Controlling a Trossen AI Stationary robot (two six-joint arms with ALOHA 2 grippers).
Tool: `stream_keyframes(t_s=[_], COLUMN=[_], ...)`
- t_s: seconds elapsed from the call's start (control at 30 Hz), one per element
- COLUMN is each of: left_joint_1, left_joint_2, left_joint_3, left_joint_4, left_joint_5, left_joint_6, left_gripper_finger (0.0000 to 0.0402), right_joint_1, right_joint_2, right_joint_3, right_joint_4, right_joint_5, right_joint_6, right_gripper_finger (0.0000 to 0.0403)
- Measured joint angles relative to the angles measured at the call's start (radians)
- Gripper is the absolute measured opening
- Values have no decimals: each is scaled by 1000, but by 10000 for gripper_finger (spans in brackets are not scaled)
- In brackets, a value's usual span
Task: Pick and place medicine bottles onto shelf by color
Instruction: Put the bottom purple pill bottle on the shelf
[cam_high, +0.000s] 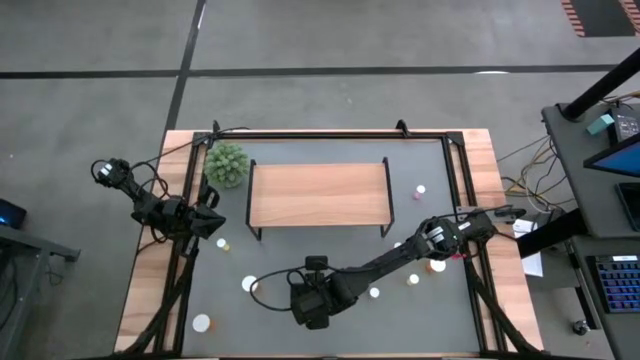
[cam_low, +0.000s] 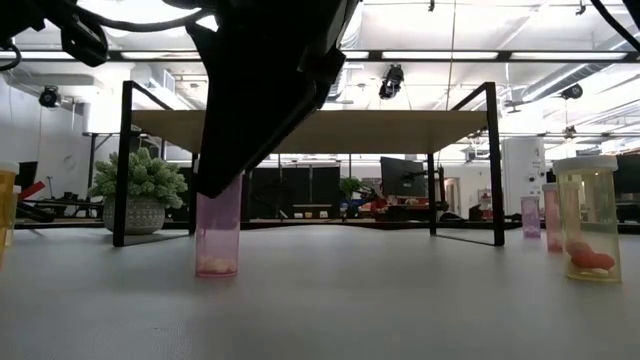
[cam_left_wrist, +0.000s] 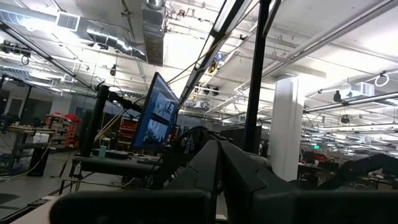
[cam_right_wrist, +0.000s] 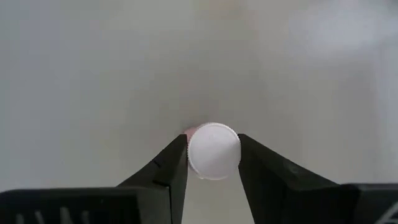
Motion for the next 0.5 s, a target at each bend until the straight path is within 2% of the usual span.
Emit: stream_keyframes(t_s=[0.27, 0.5], left_joint_1=[0, 0], left_joint_2=[0, 0], left_joint_3=[0, 0], left_joint_4=[0, 1], left_joint_5=[0, -1], left_joint_6=[0, 0], left_gripper_finger=[0, 0], right_joint_1=[-21, -130], right_joint_2=[-79, -179], right_joint_3=[74, 203], right_joint_4=[-53, -140], right_joint_5=[-31, -30], right_joint_6=[-38, -117], right_gripper_finger=[116, 115])
